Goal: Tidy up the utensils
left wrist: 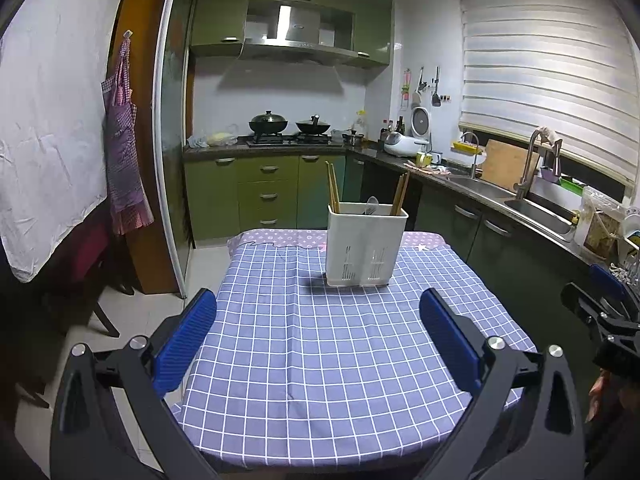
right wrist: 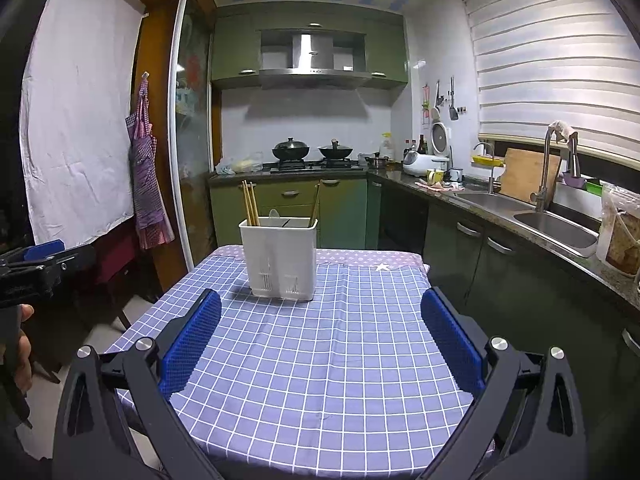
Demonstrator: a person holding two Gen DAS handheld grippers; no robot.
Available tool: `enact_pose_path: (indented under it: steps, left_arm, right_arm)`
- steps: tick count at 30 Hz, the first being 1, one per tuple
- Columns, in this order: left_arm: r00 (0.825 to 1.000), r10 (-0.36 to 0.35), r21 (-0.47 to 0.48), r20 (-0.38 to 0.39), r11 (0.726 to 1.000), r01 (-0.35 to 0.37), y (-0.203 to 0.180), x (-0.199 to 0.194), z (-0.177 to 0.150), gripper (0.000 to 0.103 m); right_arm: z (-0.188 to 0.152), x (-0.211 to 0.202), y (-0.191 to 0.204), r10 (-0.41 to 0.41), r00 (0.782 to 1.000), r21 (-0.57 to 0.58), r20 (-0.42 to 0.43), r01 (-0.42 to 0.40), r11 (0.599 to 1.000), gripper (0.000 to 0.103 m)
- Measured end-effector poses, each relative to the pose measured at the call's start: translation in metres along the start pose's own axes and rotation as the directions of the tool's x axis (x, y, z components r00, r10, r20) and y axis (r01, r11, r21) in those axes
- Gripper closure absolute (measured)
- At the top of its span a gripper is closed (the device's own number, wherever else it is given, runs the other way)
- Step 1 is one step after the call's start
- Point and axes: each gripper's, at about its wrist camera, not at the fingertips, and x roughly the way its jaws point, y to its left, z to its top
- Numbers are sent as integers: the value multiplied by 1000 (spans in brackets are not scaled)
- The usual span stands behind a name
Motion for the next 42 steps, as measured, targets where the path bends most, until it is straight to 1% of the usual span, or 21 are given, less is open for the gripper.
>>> enact_pose_path:
  steps: [7, 10, 18, 27, 42]
  left_arm:
    - [1000, 4, -23, -2, 1000, -4, 4, -1, -2, 6]
    - [1000, -6, -26, -10, 1000, 5, 4, -1, -2, 6]
    - [1000, 0, -1, -27, 1000, 0, -2, 1, -3, 6]
    - [1000, 8, 2, -19, 1000, -8, -3, -1, -2, 6]
    - [999, 17, 13, -33, 1000, -16, -6, 2, -5, 6]
  right_arm:
    - [1, 3, 3, 5, 1000, -4, -7, -5, 1000, 5]
    - [1, 3, 4, 7, 1000, -3, -6, -7, 1000, 5]
    - [2, 4, 4, 10, 1000, 0, -3, -10, 1000, 5]
    - [1, 7, 4, 15, 1000, 2, -6, -15, 1000, 5]
    - [0, 8, 5, 20, 1000, 5, -10, -20, 1000, 5]
